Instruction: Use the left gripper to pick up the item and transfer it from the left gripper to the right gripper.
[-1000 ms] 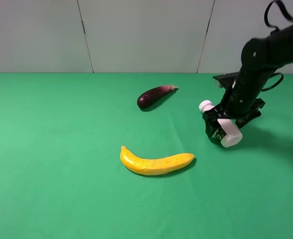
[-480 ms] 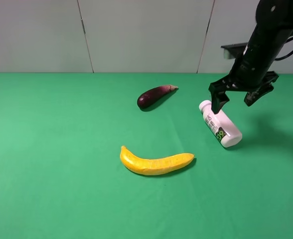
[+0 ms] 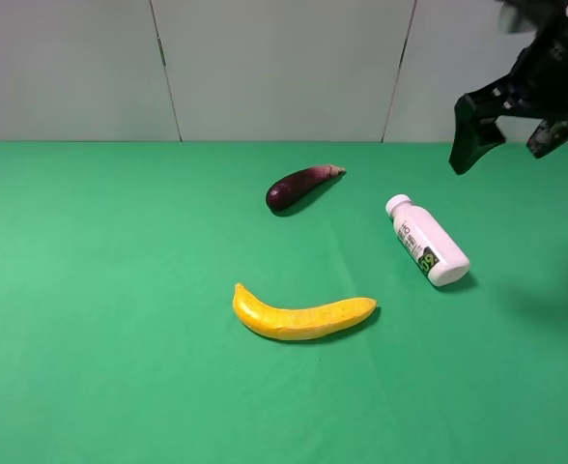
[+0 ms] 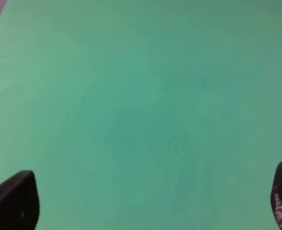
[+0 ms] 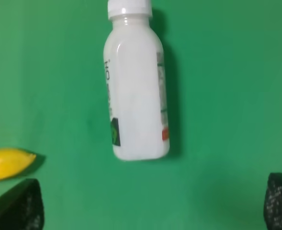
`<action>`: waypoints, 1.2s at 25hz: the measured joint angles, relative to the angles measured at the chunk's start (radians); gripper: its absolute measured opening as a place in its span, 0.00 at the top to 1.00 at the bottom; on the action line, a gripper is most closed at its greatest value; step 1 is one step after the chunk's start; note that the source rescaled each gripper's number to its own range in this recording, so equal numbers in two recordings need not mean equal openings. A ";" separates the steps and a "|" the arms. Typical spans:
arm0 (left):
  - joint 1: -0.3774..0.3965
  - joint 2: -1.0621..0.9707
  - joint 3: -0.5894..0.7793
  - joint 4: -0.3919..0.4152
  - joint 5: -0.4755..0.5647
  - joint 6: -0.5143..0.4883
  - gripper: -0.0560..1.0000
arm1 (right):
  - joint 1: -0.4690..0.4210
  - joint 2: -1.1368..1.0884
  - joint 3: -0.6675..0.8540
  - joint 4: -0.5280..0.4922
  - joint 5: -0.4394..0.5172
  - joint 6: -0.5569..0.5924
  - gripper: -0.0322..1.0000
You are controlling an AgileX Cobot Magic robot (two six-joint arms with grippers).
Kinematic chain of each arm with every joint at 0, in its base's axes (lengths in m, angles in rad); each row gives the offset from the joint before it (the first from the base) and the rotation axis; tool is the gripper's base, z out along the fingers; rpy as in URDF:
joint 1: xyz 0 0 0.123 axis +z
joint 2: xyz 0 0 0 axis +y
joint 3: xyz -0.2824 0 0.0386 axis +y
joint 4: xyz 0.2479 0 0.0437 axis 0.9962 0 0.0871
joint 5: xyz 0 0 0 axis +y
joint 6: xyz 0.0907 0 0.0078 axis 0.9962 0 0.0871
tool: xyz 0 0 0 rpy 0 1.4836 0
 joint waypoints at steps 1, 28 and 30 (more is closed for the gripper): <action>0.000 0.000 0.000 0.000 0.000 0.000 0.07 | 0.000 -0.018 0.000 0.000 0.012 0.000 0.00; 0.000 0.000 0.000 0.000 0.000 0.000 0.07 | 0.000 -0.632 0.012 0.035 0.039 0.029 0.00; 0.000 0.000 0.000 0.000 0.000 0.000 0.07 | 0.000 -0.677 0.055 0.035 0.038 0.029 0.00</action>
